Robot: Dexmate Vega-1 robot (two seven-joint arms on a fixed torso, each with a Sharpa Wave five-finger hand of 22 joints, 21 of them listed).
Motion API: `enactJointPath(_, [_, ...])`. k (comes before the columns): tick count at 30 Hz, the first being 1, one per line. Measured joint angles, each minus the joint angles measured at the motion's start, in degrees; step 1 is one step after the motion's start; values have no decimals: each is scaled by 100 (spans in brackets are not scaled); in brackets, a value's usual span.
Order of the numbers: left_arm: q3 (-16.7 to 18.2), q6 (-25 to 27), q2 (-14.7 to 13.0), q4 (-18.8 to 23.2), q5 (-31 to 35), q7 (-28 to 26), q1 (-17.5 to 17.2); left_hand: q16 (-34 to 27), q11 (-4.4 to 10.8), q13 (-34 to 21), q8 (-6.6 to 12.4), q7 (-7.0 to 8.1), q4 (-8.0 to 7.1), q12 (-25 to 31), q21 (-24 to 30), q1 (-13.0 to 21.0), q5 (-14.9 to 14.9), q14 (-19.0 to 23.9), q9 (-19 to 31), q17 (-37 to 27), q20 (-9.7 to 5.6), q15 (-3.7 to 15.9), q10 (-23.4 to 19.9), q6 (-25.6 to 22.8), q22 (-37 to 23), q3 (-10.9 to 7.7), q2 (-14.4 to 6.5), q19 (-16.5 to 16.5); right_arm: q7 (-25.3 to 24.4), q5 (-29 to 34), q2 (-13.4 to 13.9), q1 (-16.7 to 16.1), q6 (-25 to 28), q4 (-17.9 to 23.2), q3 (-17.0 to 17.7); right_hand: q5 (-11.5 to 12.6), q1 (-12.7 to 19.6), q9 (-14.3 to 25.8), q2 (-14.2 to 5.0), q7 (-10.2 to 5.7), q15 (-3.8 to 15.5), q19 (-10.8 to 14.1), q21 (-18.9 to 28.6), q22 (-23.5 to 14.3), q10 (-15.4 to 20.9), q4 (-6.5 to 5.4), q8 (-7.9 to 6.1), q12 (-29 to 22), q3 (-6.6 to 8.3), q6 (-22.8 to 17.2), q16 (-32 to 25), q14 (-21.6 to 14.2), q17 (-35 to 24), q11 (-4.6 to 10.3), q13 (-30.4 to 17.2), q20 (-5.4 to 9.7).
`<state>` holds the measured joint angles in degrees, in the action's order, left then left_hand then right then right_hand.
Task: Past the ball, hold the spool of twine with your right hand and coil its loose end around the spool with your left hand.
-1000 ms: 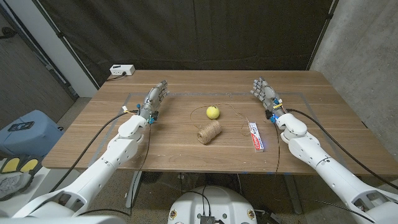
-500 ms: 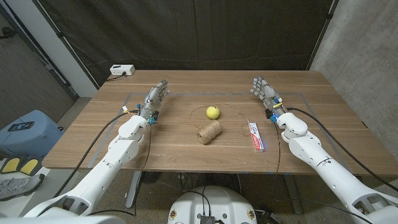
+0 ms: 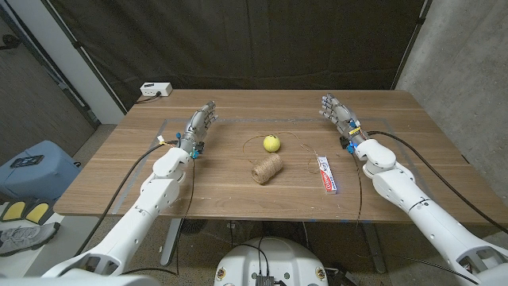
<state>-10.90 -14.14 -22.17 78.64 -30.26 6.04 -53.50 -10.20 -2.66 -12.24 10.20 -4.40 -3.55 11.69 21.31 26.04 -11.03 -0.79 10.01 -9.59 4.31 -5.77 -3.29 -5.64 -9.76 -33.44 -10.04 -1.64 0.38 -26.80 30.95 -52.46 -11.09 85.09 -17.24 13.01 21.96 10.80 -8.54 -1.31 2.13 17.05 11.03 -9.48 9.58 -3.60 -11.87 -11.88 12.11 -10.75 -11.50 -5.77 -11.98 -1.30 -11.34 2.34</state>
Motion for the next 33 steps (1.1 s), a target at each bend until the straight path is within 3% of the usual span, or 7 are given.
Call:
enactJointPath(20, [248, 8, 132, 138, 129, 184, -146, 0, 0, 27, 0, 0, 88, 0, -66, 22, 0, -3, -1, -1, 0, 3, 1, 1, 1, -54, 22, 0, -98, 631, 485, 20, 293, 635, -213, -72, 226, -1, 75, -12, 0, -43, 0, -28, 31, 242, 0, 0, 85, -55, 28, 0, 53, 31, 1, 0])
enactJointPath(33, [260, 9, 213, 77, 175, 299, -75, 0, 0, 27, 0, 30, 152, 0, -98, 22, -22, -3, -2, -1, 9, 4, 1, -30, 1, -71, 22, -52, -118, 919, 820, 89, 432, 1003, -316, -88, 294, -1, 98, -11, -62, -43, 0, -28, 54, 338, 0, 0, 119, -72, 28, 1, 53, 8, 1, 0])
